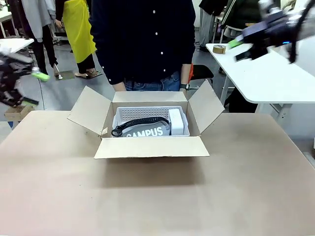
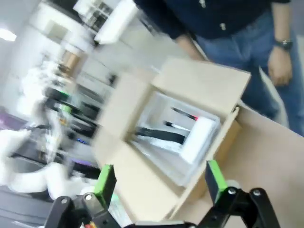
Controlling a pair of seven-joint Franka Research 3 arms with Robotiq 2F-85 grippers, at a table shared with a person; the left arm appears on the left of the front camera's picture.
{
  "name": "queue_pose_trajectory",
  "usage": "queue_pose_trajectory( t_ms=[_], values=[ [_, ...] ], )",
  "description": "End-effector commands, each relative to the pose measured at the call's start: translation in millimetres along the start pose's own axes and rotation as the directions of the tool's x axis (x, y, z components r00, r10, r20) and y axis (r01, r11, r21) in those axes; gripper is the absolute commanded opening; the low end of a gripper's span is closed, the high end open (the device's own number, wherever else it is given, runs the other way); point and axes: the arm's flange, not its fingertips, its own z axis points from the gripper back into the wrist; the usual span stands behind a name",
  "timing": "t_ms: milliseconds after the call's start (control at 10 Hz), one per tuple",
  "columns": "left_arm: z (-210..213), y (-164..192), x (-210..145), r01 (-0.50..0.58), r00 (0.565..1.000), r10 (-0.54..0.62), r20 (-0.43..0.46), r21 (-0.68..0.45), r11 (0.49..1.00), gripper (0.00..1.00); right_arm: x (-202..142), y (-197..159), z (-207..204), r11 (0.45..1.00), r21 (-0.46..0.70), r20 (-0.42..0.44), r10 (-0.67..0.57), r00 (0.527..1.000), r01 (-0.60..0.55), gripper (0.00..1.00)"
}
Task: Pack the gift set into the box.
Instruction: Lift both hands away from the flaps of the Package Box.
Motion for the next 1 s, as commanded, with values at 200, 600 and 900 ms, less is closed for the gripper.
queue_pose_trajectory(
  t_ms=[200, 600, 900],
  values=[
    [17, 121, 20, -0.113, 0.994, 0.099, -0.053, -0.460, 0.881, 1.00, -221, -36, 106, 0.948, 0.204, 0.162, -0.281, 0.946, 0.246, 1.00],
    [18, 133, 3, -0.115, 0.993, 0.110, -0.037, -0.455, 0.883, 1.00, -266, -55, 104, 0.924, 0.225, 0.147, -0.346, 0.927, 0.309, 1.00],
    [18, 133, 3, -0.115, 0.993, 0.110, -0.037, -0.455, 0.883, 1.00, -266, -55, 104, 0.924, 0.225, 0.147, -0.346, 0.927, 0.309, 1.00]
  ],
)
